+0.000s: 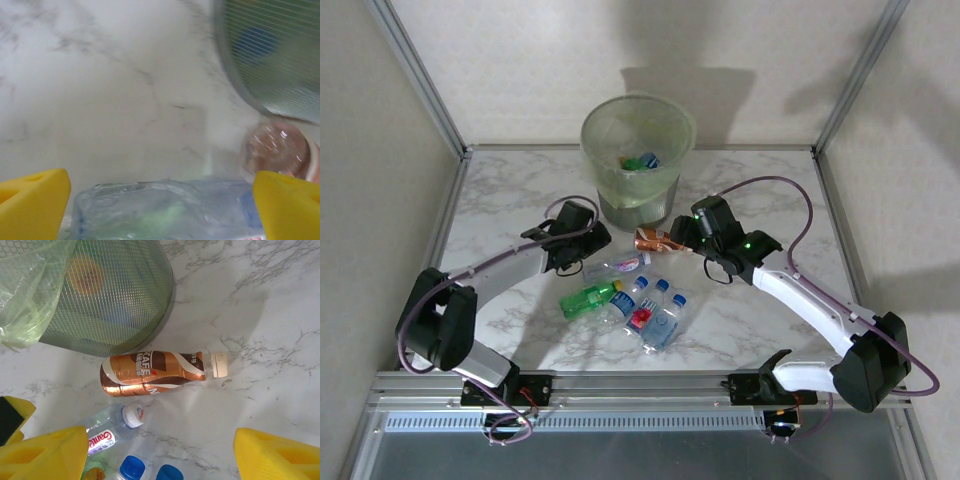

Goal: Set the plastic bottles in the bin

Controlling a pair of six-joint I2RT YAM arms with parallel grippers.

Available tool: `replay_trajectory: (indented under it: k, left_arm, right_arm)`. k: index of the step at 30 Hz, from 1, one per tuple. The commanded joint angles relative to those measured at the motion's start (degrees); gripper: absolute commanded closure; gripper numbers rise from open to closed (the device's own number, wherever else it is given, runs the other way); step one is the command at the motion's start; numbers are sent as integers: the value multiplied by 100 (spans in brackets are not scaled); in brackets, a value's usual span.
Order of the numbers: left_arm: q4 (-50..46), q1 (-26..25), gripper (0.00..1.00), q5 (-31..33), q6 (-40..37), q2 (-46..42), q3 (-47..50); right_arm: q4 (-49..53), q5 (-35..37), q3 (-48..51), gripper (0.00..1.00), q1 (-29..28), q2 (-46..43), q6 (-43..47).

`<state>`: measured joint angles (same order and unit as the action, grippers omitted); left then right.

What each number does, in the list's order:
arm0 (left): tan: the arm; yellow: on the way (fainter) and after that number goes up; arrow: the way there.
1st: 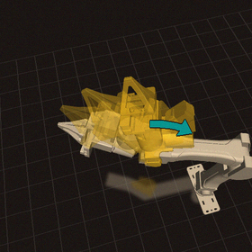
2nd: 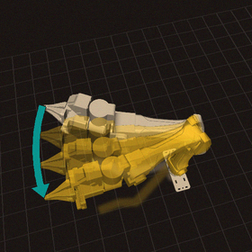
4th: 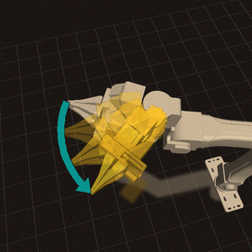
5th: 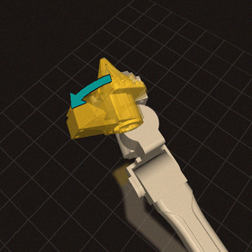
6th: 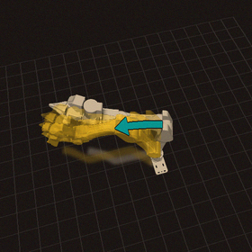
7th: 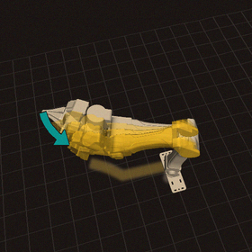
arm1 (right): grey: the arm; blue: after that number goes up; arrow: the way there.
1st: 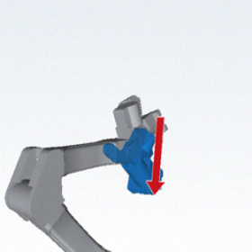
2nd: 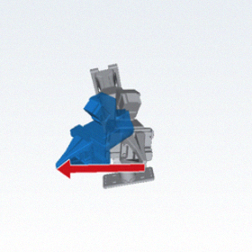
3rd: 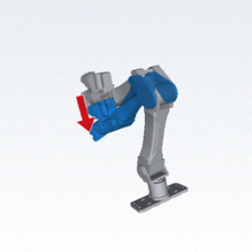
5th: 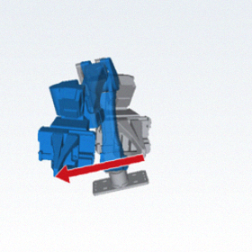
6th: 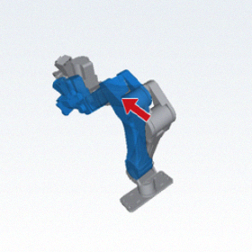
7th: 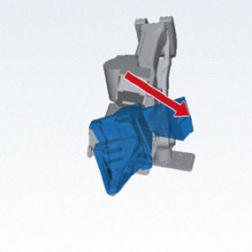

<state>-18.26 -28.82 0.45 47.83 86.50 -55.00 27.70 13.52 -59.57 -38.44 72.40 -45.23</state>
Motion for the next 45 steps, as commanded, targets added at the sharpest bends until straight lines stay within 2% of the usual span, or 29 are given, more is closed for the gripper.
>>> replay_trajectory:
  k: [1, 8, 14, 18, 20, 23, 30, 39, 45]
  left_arm:
    - [-48, -425, 4, 576, -1402, -173, -229]
    - [-53, -902, 4, 639, -2396, 36, -259]
    - [-43, -1011, 0, 362, -2857, -93, -107]
    - [-228, -1070, 0, -44, -3159, 179, -199]
    - [-398, -1125, 0, 191, -3268, 383, -298]
    - [-389, -1135, 0, 503, -3303, 438, -333]
    - [-270, -1135, 1, 623, -3328, 714, -467]
    - [-341, -1135, 0, 85, -3463, 780, -582]
    - [-297, -1092, 0, 617, -3361, 1056, -621]
  right_arm:
    - [32, 93, -94, 24, 38, -88, 24]
    - [63, 82, -88, 24, 47, -149, -12]
    - [102, 111, -81, 23, 55, -177, -21]
    - [50, 50, -102, 23, 62, -126, -38]
    - [67, 46, -132, 23, 64, -105, -38]
    - [71, 46, -142, 22, 64, -130, -21]
    - [91, 37, -133, 22, 64, -117, -21]
    - [101, 80, -142, 18, 73, -147, -25]
    - [25, -16, -147, 18, 73, -83, -38]
